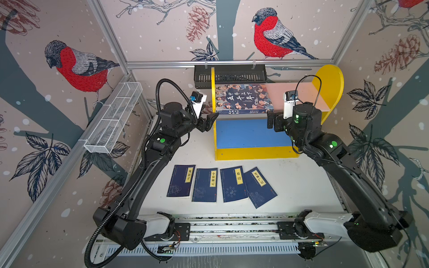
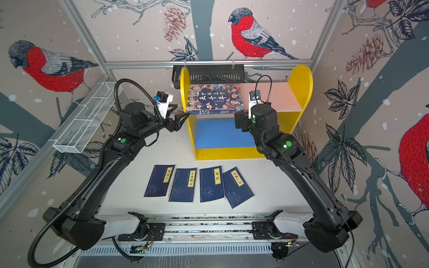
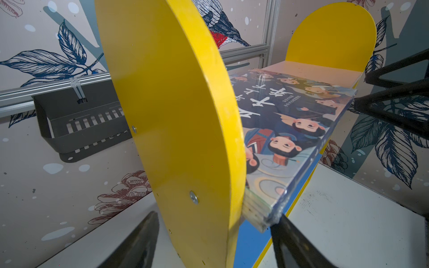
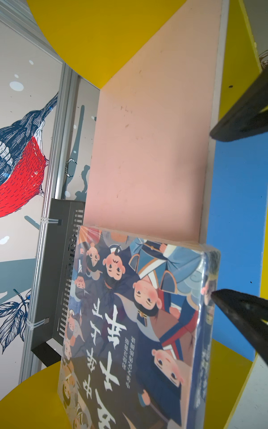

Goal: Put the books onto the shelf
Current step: 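Open the right gripper and withdraw it from the book on the pink shelf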

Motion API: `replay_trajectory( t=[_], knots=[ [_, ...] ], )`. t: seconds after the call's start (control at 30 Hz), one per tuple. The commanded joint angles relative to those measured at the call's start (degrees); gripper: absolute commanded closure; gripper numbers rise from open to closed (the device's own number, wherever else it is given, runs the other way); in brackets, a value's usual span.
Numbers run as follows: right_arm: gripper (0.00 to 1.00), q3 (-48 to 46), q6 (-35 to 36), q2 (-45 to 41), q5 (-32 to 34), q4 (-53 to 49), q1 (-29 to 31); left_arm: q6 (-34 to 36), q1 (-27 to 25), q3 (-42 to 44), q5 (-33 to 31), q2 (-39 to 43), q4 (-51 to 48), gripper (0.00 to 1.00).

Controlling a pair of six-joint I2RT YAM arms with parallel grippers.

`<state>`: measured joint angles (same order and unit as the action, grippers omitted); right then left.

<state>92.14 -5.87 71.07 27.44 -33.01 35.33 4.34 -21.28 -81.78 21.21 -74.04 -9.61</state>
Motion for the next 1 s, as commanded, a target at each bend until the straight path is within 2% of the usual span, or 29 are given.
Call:
replay_trajectory(
  t=[0.0,0.8,0.97],
  knots=[
    [0.00,0.0,0.3,0.2,-1.5,2.1,-0.6,0.7,-0.1,-0.5,-1.3,0.0,1.9,0.25],
    [0.00,0.6,0.2,2.1,-7.2,2.8,-4.0,0.7,-0.1,-1.0,-2.4,-0.6,2.6,0.31],
    [0.00,1.3,0.3,2.1,-7.7,2.3,-4.0,0.4,-0.1,-0.8,-1.5,-0.4,2.4,0.29]
  ],
)
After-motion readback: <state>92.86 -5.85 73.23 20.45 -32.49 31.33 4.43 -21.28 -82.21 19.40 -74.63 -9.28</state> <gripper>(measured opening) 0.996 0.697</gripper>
